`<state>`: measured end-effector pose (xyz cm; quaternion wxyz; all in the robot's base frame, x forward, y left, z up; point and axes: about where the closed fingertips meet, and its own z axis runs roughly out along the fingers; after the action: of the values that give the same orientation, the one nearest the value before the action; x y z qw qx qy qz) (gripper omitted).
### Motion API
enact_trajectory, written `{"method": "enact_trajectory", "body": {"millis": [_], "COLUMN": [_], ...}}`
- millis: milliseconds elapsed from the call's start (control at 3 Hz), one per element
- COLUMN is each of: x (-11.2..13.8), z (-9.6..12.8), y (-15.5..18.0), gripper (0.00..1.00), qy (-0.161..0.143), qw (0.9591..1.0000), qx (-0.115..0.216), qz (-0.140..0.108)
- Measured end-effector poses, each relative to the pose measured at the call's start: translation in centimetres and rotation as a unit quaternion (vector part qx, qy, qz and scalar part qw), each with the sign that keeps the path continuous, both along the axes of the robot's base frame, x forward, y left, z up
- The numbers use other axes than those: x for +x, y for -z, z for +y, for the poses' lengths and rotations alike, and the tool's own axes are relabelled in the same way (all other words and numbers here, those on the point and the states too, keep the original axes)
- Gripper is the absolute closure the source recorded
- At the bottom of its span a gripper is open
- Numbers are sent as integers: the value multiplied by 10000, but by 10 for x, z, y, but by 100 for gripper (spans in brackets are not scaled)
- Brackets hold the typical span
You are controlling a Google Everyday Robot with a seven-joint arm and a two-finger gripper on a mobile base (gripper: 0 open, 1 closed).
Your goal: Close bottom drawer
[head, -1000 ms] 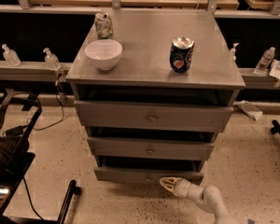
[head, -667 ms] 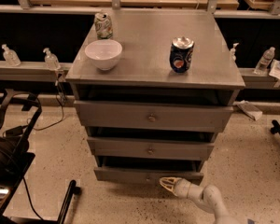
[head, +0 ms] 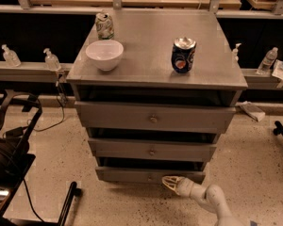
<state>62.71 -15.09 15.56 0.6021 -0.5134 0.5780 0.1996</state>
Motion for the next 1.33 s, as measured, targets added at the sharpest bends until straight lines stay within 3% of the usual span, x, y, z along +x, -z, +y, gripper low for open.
{"method": "enact_trajectory", "body": {"millis": [333,1000,1333], "x": [16,25,15], "z": [4,14,20], "y": [-9,-12,-14], "gripper": [100,100,100], "qy": [60,21,-125], "qw": [9999,9997,9994], "qx": [35,-51,-29], "qz": [-113,-230,-330]}}
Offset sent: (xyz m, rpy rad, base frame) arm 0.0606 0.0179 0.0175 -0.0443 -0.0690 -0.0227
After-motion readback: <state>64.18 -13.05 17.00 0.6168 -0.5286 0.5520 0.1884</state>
